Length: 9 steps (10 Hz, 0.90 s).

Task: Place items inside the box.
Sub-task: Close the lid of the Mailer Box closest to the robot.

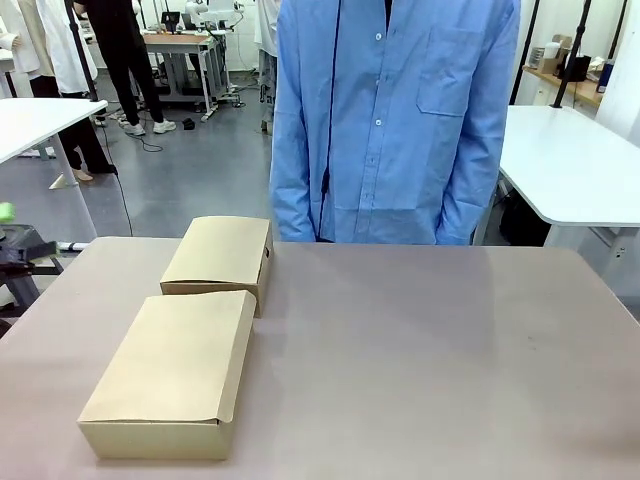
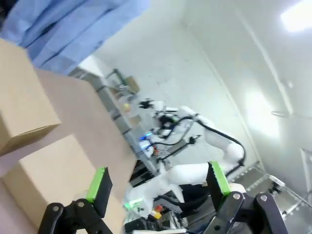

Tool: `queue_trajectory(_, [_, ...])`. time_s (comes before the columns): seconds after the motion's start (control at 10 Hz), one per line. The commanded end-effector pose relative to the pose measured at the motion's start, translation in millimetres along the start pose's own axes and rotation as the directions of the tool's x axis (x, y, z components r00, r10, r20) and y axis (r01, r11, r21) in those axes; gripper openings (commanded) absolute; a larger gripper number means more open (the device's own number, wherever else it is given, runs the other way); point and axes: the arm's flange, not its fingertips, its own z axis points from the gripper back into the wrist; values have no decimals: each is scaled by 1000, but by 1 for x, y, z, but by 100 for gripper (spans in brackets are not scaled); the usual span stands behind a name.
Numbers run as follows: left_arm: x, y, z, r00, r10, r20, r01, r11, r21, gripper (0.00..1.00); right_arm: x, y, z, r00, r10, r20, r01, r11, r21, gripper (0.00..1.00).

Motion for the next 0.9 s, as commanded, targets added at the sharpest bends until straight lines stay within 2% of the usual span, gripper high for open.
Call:
queue_trajectory(0.0, [-1, -15, 0, 1000, -23, 4, 23, 997, -76, 100, 0, 4, 0, 1000, 3, 4, -3, 1000, 16, 100])
queue_trajectory(0.8, [-1, -15, 0, 1000, -23, 4, 23, 997, -76, 100, 0, 4, 0, 1000, 3, 4, -3, 1000, 16, 100])
